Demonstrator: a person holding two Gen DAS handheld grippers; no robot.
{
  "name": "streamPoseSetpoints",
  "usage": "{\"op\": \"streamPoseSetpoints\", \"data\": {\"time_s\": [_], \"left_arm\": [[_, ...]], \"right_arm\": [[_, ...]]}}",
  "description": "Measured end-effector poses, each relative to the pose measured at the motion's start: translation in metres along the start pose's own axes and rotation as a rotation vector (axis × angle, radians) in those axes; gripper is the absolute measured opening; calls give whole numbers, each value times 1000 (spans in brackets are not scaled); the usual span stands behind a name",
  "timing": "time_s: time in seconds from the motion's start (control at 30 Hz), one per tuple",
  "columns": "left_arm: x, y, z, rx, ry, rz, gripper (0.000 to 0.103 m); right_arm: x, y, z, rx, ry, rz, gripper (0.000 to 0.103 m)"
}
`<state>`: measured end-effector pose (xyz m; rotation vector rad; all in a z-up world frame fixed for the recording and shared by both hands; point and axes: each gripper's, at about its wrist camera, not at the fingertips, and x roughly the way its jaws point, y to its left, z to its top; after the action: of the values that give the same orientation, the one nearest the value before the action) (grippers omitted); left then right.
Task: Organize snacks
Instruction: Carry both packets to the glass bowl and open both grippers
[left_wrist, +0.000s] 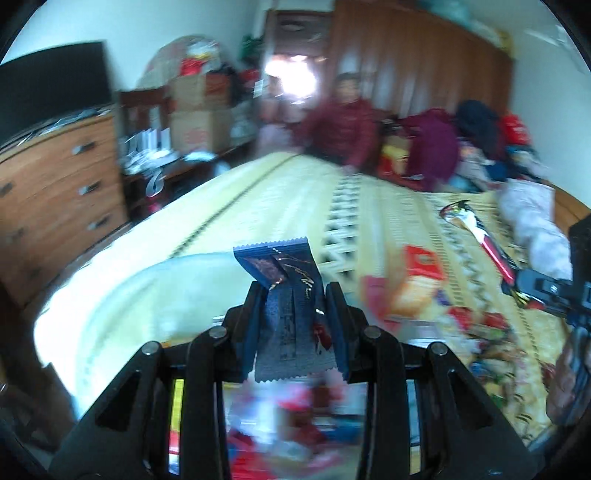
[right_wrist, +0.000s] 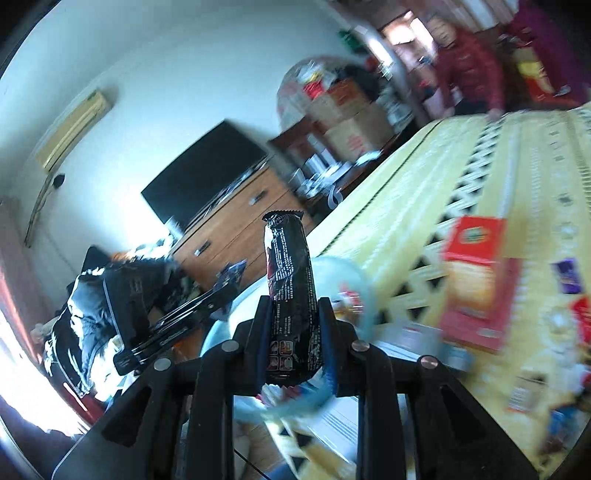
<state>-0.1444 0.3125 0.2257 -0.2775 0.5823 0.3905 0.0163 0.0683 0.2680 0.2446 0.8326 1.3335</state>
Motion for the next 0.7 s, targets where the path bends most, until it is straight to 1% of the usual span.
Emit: {"op": "streamPoseSetpoints", "data": {"time_s": [0.1, 0.17, 0.27, 0.3, 0.33, 0.37, 0.4, 0.43, 0.47, 0.5, 0.57, 0.6, 0.63, 0.67, 0.7], "left_arm": [[23, 21, -4, -43, 51, 54, 34], [28, 34, -4, -61, 71, 72, 35], [38, 42, -8, -74, 94, 89, 39], [40, 41, -10, -75, 98, 95, 46], [35, 48, -9, -77, 98, 95, 55], [35, 49, -9, -79, 99, 92, 78], [34, 48, -9, -80, 96, 89, 94], [30, 48, -9, -79, 88, 91, 97], [24, 48, -8, -79, 79, 96, 97], [20, 48, -6, -82, 67, 99, 97], [13, 50, -2, -84, 41, 91, 97], [2, 40, 1, -67, 8, 81, 97], [-2, 34, 4, -50, -21, 67, 97], [-14, 19, 7, -19, -61, 48, 97], [-23, 8, 8, 5, -93, 30, 101]], "right_arm": [[60, 14, 3, -3, 67, 19, 27], [89, 19, 4, -12, 100, 17, 27], [129, 20, 6, -26, 149, -3, 29], [138, 20, 6, -27, 157, -10, 32], [147, 20, 7, -27, 166, -16, 37], [148, 20, 8, -28, 166, -22, 41], [147, 21, 8, -32, 165, -27, 48], [149, 23, 8, -41, 163, -34, 56], [144, 26, 7, -50, 158, -40, 59], [140, 30, 7, -64, 151, -47, 61], [125, 39, 5, -86, 134, -53, 61], [111, 48, 3, -105, 113, -64, 61], [95, 56, 1, -130, 78, -78, 61], [70, 68, -4, -175, 14, -103, 61], [44, 80, -11, -227, -60, -143, 62]]}}
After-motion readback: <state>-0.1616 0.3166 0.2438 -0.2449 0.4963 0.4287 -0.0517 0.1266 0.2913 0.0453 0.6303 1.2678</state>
